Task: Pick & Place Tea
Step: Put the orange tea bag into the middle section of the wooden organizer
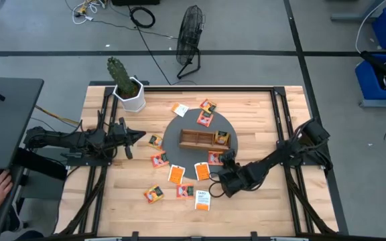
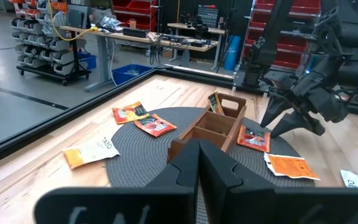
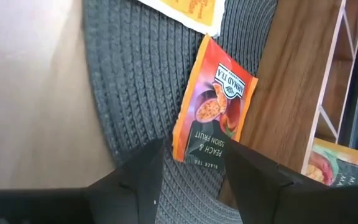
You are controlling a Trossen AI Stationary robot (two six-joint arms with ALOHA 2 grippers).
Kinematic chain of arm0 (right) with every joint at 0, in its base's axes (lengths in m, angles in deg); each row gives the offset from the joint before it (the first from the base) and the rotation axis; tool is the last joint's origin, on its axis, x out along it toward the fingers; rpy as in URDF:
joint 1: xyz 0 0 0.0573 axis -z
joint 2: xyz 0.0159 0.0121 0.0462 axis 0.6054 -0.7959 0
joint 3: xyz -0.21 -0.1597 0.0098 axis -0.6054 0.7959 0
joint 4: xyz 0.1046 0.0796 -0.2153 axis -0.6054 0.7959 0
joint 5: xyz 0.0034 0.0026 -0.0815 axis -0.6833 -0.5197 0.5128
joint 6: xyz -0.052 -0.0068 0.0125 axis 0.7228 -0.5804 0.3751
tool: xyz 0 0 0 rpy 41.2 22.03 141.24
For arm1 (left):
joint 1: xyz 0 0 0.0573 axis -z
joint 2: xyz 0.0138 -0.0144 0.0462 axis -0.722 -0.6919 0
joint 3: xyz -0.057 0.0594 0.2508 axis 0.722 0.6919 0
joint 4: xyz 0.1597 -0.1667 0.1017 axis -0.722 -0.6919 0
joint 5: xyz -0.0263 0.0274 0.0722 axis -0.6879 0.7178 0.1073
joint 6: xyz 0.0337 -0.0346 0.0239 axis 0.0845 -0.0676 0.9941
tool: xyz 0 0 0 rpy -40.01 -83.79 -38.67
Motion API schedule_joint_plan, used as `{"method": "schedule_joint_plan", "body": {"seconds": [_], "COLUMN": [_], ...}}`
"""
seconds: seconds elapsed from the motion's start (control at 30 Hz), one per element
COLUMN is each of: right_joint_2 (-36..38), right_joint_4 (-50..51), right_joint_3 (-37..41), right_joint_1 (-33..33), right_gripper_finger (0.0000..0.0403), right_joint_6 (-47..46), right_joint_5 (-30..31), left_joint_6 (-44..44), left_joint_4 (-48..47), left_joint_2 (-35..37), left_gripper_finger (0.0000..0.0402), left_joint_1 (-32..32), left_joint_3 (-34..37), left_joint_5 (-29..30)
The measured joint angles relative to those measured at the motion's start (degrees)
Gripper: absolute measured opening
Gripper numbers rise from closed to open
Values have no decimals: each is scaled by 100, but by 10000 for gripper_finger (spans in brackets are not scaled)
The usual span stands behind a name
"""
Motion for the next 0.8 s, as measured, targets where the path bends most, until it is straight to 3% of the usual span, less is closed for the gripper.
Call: {"method": "schedule_joint_plan", "body": {"seconds": [0.27,0.43,0.63,0.8], "right_joint_2": [2,0,0,-4], "right_joint_4": [-104,-105,-109,-201], "right_joint_3": [-2,-2,-2,-2], "right_joint_1": [187,217,264,222], "right_gripper_finger": [149,102,11,4], "right_joint_6": [58,48,-158,-285], "right_joint_5": [-194,-352,-597,-243], "left_joint_6": [-108,-108,-111,-111], "left_joint_4": [-4,-14,-17,-20], "left_joint_2": [0,0,0,0], "left_gripper_finger": [14,14,14,14], "left_joint_1": [0,1,1,1], "left_joint_3": [0,0,0,0], "left_joint_5": [0,0,0,2]}}
